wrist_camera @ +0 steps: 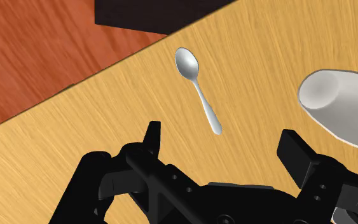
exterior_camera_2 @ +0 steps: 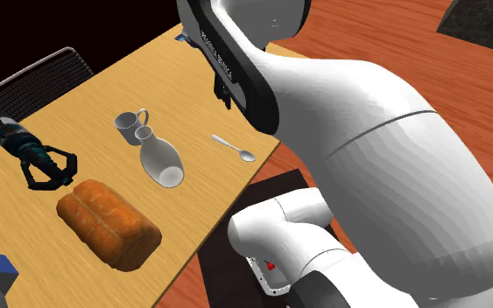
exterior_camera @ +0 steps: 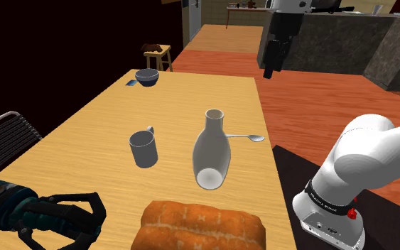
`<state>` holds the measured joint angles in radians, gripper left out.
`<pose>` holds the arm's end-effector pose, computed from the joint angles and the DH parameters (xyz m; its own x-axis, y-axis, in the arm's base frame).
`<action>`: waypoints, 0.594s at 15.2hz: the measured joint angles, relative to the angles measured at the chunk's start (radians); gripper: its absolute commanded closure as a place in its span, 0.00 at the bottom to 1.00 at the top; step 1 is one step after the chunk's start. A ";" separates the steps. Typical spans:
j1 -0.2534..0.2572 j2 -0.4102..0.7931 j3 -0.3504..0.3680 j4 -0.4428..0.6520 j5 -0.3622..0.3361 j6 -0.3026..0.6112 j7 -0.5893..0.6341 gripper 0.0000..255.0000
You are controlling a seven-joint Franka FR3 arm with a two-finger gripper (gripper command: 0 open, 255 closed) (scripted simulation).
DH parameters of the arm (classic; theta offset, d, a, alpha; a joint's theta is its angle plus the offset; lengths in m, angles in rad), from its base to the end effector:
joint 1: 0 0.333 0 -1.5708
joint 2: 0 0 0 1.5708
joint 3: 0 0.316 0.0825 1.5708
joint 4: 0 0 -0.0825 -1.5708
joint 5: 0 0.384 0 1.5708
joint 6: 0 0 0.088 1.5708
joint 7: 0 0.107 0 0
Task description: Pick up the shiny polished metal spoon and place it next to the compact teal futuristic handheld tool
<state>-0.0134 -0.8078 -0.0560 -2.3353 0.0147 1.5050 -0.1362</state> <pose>0.2936 -0.0245 0.6007 0.9962 0.0857 -0.0155 0.0847 -0.9947 -0.0578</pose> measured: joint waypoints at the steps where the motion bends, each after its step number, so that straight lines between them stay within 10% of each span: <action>1: 0.000 0.000 0.000 0.000 0.000 0.000 0.000 0.00; 9: 0.035 -0.049 -0.052 -0.279 0.012 0.302 -0.121 0.00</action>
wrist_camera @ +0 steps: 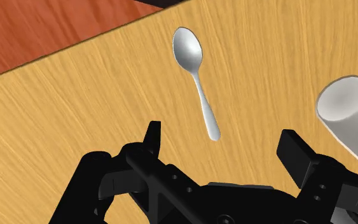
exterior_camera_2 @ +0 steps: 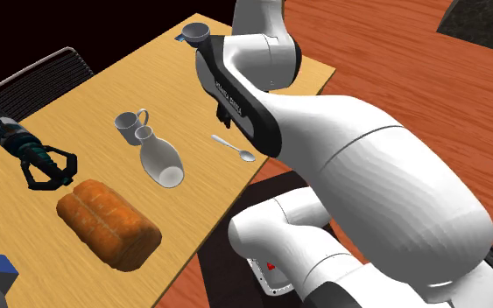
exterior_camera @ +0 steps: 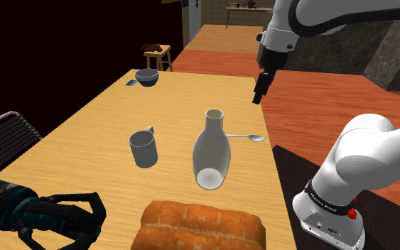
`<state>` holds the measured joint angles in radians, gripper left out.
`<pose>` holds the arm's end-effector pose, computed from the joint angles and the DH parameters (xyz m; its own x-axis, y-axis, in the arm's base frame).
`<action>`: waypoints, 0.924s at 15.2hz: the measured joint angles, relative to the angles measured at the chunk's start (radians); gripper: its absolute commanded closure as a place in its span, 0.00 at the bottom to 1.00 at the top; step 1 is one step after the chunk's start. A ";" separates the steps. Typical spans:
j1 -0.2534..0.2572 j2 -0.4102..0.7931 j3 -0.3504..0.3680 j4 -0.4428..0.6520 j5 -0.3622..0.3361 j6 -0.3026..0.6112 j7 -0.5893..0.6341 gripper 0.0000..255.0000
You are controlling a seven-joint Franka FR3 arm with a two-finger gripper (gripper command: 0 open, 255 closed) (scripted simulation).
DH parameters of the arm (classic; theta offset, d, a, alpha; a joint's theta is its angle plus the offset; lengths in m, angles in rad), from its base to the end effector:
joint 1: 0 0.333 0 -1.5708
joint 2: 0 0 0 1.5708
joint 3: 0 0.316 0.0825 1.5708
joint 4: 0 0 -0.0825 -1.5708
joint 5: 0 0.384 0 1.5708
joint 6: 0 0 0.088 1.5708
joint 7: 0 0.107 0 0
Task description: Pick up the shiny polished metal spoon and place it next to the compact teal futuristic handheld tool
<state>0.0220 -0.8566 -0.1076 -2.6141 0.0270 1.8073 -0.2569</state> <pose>0.3007 -0.0267 0.5084 0.9781 0.1955 0.0720 0.2017 -0.9751 -0.0923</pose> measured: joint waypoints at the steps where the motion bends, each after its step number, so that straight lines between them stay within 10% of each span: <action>1: 0.006 0.000 -0.008 -0.036 0.003 0.047 -0.019 0.00; 14: 0.128 0.209 -0.114 -0.298 0.079 0.621 -0.238 0.00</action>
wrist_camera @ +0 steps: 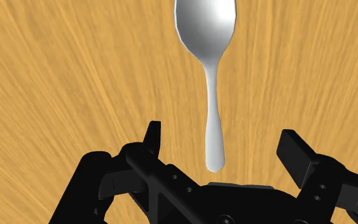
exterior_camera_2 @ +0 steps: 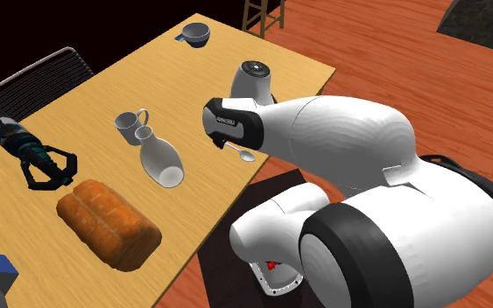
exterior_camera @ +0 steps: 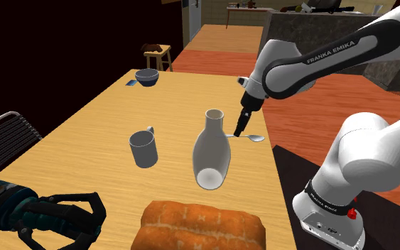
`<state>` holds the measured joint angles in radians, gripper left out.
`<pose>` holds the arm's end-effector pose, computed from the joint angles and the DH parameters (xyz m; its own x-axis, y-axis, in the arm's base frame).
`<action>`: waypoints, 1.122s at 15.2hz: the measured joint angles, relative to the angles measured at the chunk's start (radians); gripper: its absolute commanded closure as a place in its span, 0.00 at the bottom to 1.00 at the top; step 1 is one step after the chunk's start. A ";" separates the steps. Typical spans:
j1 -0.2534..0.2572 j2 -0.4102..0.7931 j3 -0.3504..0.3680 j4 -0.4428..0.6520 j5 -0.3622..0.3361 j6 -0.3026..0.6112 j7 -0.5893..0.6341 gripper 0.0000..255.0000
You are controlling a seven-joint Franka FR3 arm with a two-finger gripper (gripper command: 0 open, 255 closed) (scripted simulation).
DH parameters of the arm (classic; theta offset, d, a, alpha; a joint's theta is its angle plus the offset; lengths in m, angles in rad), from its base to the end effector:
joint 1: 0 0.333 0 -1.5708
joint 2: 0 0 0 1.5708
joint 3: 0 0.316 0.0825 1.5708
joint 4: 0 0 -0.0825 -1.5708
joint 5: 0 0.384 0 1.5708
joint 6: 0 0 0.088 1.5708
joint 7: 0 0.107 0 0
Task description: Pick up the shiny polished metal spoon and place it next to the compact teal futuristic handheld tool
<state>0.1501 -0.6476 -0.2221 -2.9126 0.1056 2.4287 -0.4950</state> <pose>0.3274 -0.0121 0.3572 0.9101 0.3509 0.2203 0.3825 -0.9159 -0.1216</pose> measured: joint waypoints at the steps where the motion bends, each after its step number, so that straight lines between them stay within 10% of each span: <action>1: 0.007 0.011 0.001 -0.008 0.006 0.021 0.001 0.00; 10: 0.030 0.069 -0.008 -0.027 0.025 0.099 -0.012 0.00; 11: 0.030 0.069 -0.008 -0.027 0.025 0.099 -0.012 1.00; 17: 0.030 0.069 -0.008 -0.027 0.025 0.099 -0.012 1.00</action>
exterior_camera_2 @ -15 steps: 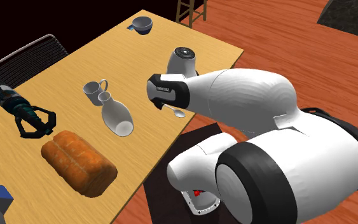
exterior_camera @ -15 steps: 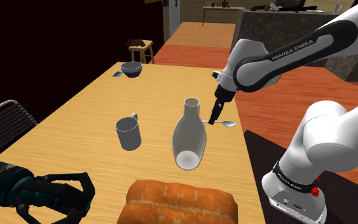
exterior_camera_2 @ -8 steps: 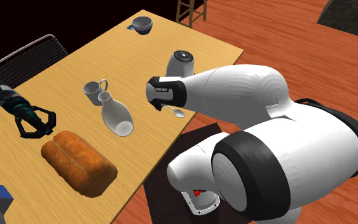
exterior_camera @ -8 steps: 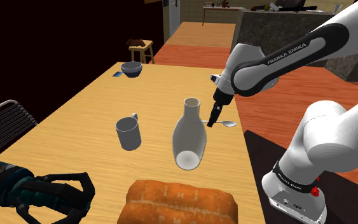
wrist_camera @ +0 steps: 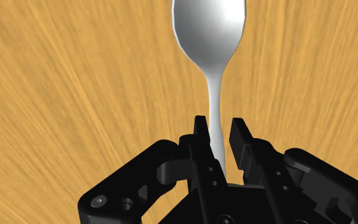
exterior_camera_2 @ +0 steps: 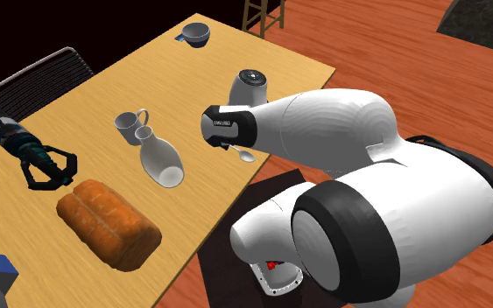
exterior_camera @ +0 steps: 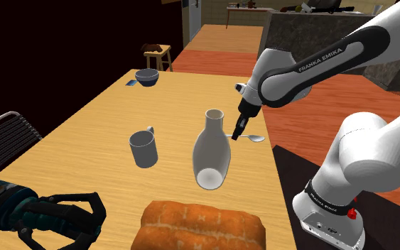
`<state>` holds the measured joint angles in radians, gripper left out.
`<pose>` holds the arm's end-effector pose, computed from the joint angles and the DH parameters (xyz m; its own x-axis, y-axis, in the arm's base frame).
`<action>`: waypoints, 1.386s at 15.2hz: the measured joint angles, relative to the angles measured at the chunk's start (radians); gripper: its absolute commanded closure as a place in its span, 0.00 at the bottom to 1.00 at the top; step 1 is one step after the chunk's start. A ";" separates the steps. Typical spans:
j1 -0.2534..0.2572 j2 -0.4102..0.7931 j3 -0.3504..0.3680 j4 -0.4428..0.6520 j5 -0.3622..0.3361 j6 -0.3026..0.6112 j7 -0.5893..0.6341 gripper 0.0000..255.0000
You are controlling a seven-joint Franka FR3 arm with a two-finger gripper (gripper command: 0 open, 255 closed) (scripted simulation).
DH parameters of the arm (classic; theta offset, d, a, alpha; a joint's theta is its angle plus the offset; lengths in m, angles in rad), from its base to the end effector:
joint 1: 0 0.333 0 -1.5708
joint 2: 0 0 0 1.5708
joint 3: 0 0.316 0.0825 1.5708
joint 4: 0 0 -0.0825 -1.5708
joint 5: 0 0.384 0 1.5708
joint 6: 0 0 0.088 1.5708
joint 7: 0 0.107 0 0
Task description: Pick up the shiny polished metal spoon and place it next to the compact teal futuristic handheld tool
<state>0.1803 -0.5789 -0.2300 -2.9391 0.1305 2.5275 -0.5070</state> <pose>0.3297 -0.0057 0.3330 0.9095 0.3516 0.2219 0.3835 -0.9156 -0.1210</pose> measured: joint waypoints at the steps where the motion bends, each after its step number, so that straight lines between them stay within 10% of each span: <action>1: 0.000 0.000 0.000 0.000 0.000 0.000 0.000 1.00; 21: -0.037 -0.161 0.048 0.130 -0.036 -0.288 0.070 1.00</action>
<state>0.1436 -0.7402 -0.1822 -2.8092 0.0946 2.2393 -0.4372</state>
